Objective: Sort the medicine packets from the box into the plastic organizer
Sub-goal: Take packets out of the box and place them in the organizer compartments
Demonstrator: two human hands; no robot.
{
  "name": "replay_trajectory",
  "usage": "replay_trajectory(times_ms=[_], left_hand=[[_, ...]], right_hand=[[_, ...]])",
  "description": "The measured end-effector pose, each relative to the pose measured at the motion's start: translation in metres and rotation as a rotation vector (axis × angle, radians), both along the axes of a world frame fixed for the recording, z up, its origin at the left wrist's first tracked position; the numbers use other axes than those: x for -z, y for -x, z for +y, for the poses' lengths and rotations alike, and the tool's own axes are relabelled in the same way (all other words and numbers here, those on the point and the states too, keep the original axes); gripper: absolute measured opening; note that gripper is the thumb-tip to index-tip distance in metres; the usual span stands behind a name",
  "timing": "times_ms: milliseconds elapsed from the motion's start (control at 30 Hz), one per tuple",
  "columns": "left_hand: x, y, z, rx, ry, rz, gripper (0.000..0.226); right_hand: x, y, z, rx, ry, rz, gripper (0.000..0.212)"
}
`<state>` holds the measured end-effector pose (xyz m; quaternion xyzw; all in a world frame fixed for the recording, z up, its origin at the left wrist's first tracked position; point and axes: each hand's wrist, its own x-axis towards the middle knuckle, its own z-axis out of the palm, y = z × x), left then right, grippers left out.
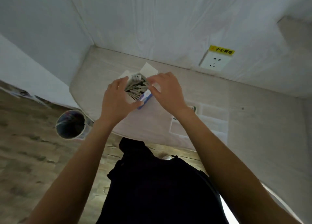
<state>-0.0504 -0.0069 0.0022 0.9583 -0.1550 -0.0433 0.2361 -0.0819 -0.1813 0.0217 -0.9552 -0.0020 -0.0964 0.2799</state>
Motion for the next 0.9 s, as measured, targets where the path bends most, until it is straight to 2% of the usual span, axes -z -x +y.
replay_trajectory(times_ms=[167,300,367,533,700,900], left_hand=[[0.016,-0.001,-0.002,-0.053,0.023,0.078,0.089],[0.022,0.002,0.0,-0.097,0.095,0.109,0.085],[0.021,0.002,0.001,-0.09,0.098,0.095,0.084],[0.02,-0.003,0.004,-0.038,0.089,0.082,0.081],[0.025,-0.006,0.001,0.01,0.07,0.079,0.078],[0.025,0.002,-0.002,0.008,0.088,0.033,0.075]], right_hand=[[0.009,-0.039,0.026,-0.096,0.327,0.177,0.042],[0.012,-0.051,0.038,-0.09,0.472,0.193,0.026],[0.011,-0.054,0.04,-0.071,0.486,0.223,0.021],[0.012,-0.056,0.031,-0.036,0.364,0.306,0.02],[0.005,-0.047,0.034,-0.089,0.53,0.276,0.022],[0.006,-0.037,0.036,-0.074,0.414,0.222,0.022]])
